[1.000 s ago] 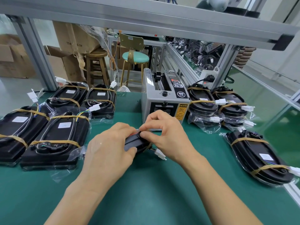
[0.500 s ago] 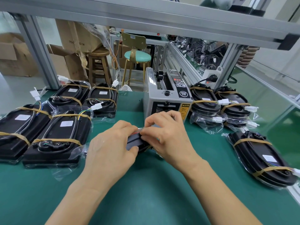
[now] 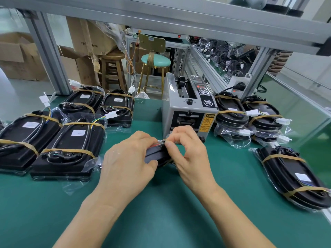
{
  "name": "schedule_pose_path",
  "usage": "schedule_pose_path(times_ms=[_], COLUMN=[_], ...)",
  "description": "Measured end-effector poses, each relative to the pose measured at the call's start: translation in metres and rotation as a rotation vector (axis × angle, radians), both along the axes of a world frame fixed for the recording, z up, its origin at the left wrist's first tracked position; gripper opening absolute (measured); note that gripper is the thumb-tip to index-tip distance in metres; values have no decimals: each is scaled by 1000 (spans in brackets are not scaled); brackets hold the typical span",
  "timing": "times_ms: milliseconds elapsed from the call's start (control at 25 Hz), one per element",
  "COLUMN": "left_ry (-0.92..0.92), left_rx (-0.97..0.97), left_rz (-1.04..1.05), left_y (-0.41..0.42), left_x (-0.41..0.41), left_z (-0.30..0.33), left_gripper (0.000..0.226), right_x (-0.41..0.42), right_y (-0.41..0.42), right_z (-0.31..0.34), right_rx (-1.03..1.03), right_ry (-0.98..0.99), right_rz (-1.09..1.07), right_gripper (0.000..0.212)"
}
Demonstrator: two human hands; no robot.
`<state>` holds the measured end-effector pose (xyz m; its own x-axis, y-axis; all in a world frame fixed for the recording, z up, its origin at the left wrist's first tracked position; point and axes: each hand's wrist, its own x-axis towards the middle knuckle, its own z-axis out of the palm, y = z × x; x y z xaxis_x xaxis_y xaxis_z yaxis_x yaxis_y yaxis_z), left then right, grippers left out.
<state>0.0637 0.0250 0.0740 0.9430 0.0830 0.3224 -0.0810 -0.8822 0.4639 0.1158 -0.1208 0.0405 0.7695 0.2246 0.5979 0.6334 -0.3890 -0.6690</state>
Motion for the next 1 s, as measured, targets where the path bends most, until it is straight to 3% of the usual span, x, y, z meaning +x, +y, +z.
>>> schedule_pose_path(times_ms=[160, 320, 640, 1000], left_ry=[0, 2, 6, 5], left_rx=[-15, -14, -26, -18], left_rz=[1, 5, -1, 1], left_y=[-1, -1, -1, -1], left_x=[-1, -1, -1, -1], left_z=[1, 2, 2, 2], left_gripper=[28, 26, 25, 28], right_x=[-1, 0, 1, 0], right_y=[2, 3, 6, 3], right_z=[-3, -7, -10, -1], right_rx=[-132, -216, -198, -362], right_ry=[-253, -367, -436, -481], right_rz=[-59, -77, -173, -147], right_gripper=[9, 9, 20, 11])
